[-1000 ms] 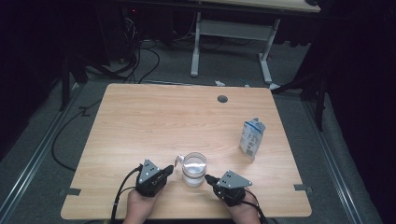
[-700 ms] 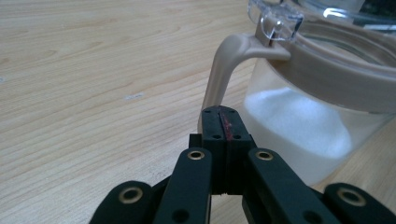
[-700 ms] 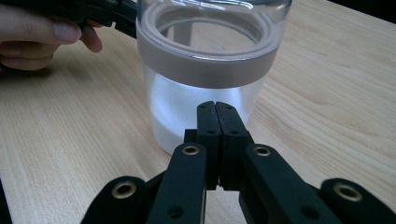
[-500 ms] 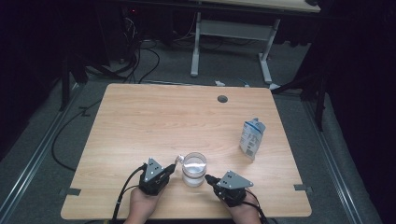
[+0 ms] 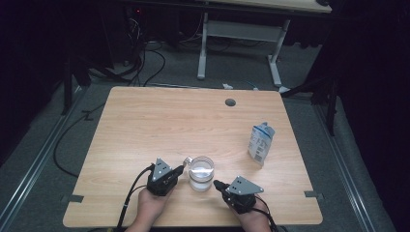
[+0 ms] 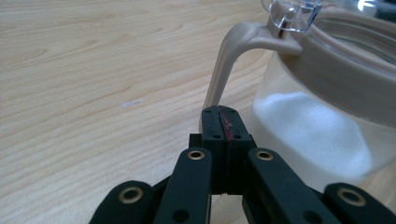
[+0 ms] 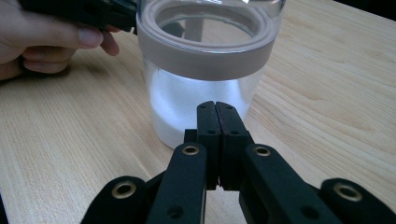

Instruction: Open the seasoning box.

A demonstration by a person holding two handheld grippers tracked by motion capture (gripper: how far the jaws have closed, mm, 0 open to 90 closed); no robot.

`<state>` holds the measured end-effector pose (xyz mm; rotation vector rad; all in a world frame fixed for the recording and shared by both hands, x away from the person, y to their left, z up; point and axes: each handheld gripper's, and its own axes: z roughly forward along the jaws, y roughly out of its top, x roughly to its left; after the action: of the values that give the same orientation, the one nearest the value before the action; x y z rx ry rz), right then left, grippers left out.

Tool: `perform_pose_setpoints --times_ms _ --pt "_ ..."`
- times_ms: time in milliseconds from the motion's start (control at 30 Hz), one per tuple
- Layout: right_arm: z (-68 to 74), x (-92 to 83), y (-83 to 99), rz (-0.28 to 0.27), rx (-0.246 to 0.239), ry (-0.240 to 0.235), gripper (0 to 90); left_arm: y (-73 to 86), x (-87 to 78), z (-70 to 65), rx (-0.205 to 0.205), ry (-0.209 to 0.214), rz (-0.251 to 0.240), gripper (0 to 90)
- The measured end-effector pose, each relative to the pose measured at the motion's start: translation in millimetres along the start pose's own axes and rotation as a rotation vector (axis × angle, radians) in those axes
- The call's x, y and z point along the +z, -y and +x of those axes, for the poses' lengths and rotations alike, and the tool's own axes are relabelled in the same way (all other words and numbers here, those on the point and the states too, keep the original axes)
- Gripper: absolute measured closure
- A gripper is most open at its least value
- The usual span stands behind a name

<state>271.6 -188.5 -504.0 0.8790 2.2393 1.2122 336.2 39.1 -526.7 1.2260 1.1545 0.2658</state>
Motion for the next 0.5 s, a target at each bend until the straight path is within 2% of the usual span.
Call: perform_pose_setpoints --times_ms 67,267,500 --pt "0.0 0.0 0.0 0.000 0.001 0.000 89.2 -1.6 4.4 -0.4 -0.003 0.004 0.002 90.0" --pt "0.3 -0.6 0.2 -0.001 0.001 -0.001 89.2 -5.4 20.2 -3.6 0.028 0.021 0.010 90.0" --pt "0.5 -1.5 0.5 -0.005 0.005 -0.001 89.2 -7.2 37.1 -4.5 0.032 0.050 0.020 90.0"
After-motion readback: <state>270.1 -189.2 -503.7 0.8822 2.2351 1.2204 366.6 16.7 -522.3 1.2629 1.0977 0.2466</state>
